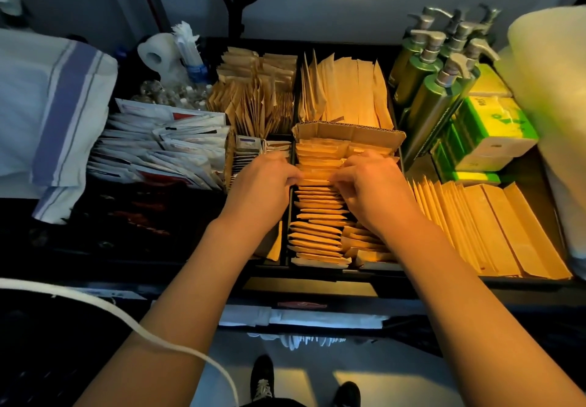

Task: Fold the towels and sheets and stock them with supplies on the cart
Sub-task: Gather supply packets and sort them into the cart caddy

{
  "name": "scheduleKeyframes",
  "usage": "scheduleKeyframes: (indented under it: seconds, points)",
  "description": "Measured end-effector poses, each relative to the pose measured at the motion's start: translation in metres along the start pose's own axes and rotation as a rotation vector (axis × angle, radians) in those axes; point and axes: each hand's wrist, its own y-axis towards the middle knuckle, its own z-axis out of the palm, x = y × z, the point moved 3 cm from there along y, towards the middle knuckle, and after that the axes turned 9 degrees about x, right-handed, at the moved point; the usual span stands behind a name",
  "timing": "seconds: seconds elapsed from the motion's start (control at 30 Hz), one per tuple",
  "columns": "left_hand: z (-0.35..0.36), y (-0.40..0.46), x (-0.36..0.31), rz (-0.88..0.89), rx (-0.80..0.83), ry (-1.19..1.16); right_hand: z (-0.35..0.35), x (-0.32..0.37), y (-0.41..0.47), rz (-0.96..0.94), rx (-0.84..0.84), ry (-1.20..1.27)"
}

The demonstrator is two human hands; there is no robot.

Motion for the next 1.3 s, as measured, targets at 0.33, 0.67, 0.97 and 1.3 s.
scheduleKeyframes:
  seconds: [0.33,0.67,0.97,1.3]
  points:
    - [-0.029,-0.041,0.029,-0.033,-0.044,-0.084,-0.009,0.046,-0.006,-0.208,-0.011,0.150]
    - [-0.050,-0.094,0.069,-0.007,-0.011,-0.103,0.025,0.124,0.007,-0.375,0.261,0.019]
    - [-0.042,-0.117,0.084,0.031,0.145,-0.144,0.055,0.144,0.021,-0.257,0.314,-0.059]
    - [-0.040,-0.123,0.080,0.007,0.355,-0.038,0.065,0.146,0.026,-0.204,0.336,-0.076]
